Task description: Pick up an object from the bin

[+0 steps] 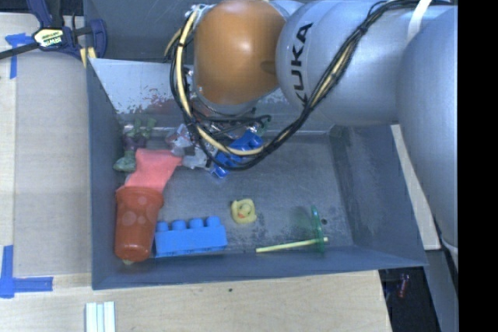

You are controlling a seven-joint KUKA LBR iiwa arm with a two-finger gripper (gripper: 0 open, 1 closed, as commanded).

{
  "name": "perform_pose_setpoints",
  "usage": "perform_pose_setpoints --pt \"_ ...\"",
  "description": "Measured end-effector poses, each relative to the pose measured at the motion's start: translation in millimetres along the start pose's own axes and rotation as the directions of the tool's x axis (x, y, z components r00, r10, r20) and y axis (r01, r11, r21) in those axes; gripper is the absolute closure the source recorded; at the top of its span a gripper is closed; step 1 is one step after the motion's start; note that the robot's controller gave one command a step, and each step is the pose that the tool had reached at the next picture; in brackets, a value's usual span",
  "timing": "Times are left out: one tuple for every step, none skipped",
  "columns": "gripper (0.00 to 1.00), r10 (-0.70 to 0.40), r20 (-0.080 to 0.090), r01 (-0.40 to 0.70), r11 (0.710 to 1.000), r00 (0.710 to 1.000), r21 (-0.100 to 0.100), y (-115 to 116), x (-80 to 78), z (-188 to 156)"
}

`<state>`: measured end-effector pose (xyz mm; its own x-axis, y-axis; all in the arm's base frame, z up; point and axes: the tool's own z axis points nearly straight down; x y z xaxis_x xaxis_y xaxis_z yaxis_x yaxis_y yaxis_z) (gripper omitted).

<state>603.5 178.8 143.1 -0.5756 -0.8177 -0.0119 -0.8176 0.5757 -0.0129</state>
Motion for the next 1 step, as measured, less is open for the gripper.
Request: perform_pose_setpoints --pt "1.00 -0.045 0.002 0.045 0.999 0.999 0.001 -25.7 21.8 -49.0"
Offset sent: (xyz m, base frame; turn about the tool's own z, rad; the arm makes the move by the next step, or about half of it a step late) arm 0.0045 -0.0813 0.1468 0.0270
